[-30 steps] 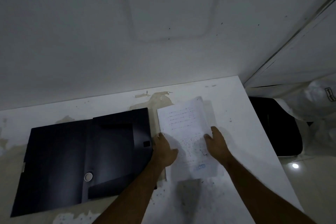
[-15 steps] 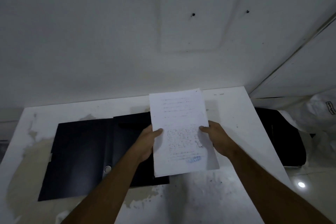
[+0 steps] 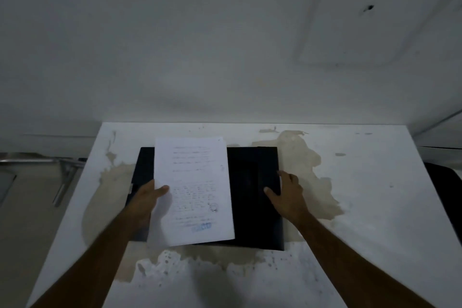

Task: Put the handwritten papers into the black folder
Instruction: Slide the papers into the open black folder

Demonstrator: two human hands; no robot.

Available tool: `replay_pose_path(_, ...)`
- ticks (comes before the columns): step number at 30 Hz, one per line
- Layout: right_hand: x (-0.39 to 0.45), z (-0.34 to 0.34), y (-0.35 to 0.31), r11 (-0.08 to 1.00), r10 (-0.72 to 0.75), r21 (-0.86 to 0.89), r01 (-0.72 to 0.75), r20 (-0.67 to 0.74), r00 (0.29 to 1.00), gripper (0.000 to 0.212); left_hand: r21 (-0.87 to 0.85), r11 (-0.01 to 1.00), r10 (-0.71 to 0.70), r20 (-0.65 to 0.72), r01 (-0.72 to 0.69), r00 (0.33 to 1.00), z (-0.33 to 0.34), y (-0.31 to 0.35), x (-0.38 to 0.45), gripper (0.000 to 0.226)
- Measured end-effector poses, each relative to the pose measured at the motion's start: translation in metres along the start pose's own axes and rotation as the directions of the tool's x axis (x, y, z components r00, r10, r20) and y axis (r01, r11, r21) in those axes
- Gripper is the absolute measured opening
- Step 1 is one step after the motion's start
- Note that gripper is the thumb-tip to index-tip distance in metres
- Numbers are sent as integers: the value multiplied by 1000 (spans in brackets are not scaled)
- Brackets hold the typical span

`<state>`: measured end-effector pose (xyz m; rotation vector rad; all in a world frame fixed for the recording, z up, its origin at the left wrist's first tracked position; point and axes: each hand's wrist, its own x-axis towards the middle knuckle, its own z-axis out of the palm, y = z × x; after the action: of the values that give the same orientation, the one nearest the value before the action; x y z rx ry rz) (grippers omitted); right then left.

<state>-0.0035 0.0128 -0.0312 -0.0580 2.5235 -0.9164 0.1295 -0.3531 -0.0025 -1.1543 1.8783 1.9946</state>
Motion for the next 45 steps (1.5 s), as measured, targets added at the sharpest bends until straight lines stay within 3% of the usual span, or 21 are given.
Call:
replay_pose_path(4, -1, 34, 4, 995, 41, -96, -35, 54, 998, 92, 77, 997, -17, -38, 20, 999, -41, -11, 14, 48)
replay_pose_path(17, -3, 63, 0, 988, 137, -65, -140, -54, 989, 88, 221, 969, -128, 74, 109, 989, -63, -2, 58, 47)
replay_pose_path(35, -4, 67, -1, 974, 142, -168, -150, -63, 988, 91, 97, 986, -148, 103, 138, 984, 29, -31, 66, 45)
replay_pose_path(45, -5, 72, 8, 981, 83, -169, -95, -75, 994, 86, 282, 955, -130, 107, 95, 986, 131, -35, 56, 42)
